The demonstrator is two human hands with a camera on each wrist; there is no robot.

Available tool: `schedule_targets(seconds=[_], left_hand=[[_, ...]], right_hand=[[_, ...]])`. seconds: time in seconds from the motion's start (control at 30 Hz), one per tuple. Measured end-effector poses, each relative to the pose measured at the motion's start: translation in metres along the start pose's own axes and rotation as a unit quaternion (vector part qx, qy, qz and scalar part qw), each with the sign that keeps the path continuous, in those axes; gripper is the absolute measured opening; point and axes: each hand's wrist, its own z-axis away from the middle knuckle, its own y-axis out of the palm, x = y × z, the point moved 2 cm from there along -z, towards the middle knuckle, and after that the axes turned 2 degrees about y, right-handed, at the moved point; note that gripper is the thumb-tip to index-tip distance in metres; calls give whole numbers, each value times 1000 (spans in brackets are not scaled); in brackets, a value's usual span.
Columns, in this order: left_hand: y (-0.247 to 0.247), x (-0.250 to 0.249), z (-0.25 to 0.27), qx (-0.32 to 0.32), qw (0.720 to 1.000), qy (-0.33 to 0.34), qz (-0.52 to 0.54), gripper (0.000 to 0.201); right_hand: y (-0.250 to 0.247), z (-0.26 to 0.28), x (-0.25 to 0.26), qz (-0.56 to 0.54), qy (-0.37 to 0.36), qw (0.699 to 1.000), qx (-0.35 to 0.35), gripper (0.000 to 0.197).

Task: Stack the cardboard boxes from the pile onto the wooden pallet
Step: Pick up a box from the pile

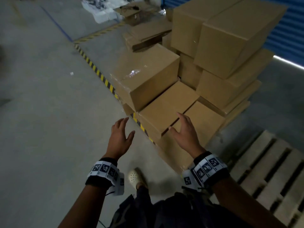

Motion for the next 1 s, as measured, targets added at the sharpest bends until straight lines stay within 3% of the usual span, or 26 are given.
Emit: schedule_targets(seconds=[0.27,0.5,0.73,1.0], left_hand=[[-75,86,-166,-1,1000,25,15,55],[-103,130,-289,18,999,48,8,50],[-82,170,-427,84,994,62,10,45],[-26,204,-574,160,979,-72,101,32]], right_hand=[[83,-133,90,-26,16,999,-18,66],[119,-219,119,-50,81,995,-23,65],[145,-330,104,-77,152,984,-47,65],[170,-430,60,-99,302,947,-56,63]])
